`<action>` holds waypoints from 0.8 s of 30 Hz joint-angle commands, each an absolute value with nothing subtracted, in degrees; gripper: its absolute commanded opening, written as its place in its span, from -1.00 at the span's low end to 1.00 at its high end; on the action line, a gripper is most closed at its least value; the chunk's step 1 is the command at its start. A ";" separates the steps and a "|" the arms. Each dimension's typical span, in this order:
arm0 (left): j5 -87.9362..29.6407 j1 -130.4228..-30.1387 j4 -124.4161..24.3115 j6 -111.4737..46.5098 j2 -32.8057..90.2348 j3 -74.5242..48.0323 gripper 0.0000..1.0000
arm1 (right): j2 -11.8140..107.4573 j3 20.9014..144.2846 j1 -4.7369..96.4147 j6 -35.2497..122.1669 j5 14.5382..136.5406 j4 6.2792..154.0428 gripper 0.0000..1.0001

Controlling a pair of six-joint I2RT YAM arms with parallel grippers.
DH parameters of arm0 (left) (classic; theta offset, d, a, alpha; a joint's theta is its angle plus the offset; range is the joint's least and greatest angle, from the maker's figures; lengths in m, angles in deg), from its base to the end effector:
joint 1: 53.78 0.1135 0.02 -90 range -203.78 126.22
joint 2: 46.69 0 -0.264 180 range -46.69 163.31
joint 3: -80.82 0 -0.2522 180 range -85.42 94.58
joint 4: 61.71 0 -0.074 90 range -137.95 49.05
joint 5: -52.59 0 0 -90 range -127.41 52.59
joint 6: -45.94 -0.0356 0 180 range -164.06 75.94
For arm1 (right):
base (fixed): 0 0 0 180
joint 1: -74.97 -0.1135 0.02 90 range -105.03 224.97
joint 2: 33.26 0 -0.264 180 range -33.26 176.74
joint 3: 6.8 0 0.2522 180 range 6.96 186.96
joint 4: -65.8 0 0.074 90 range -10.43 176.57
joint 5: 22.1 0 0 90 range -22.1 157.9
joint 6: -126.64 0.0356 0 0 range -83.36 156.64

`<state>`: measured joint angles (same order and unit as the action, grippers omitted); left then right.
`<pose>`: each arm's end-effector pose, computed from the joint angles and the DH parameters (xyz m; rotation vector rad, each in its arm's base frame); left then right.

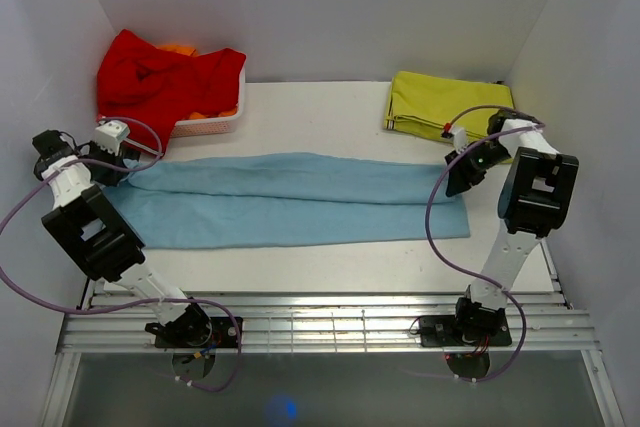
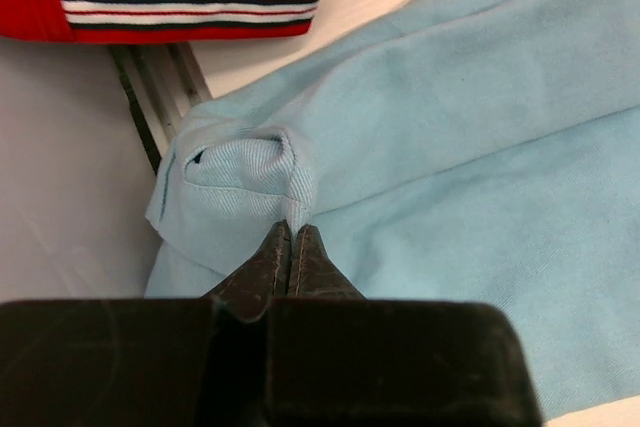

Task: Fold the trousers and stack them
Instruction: Fold the trousers

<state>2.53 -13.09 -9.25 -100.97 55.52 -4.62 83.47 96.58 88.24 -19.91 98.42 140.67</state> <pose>0.3002 0.2280 0.2501 0.5427 2.2346 -0.0882 0.3812 -0.0713 0.1864 -1.0255 2.5533 0.5911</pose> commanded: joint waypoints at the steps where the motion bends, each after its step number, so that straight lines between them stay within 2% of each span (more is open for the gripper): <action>1: 4.60 -13.09 -9.80 -102.33 52.62 -6.75 -1.00 | 79.68 91.35 83.76 -13.98 95.60 135.21 -0.17; 8: 5.39 -13.09 -9.98 -102.16 51.75 -9.12 -1.00 | 77.41 80.28 84.45 -18.62 81.10 128.62 -0.45; 12: 6.10 -13.09 -9.89 -102.68 50.78 -10.44 -1.00 | 76.17 79.73 88.93 -21.53 79.15 128.43 -0.73; 15: 6.27 -13.17 -9.98 -103.74 50.69 -11.06 -1.00 | 74.85 81.39 91.13 -25.39 80.72 130.44 -0.78; 16: 6.19 -13.18 -9.98 -103.74 50.69 -11.06 -1.00 | 74.76 82.19 92.18 -26.45 81.51 133.59 -0.69; 17: 6.27 -13.18 -9.98 -103.74 50.95 -10.97 -1.00 | 74.67 83.06 92.45 -27.07 82.74 134.92 -0.51; 18: 6.27 -13.18 -9.98 -103.83 51.22 -10.88 -1.00 | 74.58 84.81 92.89 -28.38 83.53 136.42 -0.01; 20: 6.27 -13.26 -9.80 -104.00 51.39 -10.88 -1.00 | 74.23 87.01 93.25 -28.92 85.38 138.80 0.52; 21: 6.19 -13.26 -9.46 -104.35 51.57 -10.80 -1.00 | 74.23 89.99 93.25 -29.01 86.00 139.41 0.63; 24: 6.27 -13.53 -8.75 -105.32 51.48 -10.80 -1.00 | 75.28 95.45 93.25 -31.11 89.42 143.54 0.61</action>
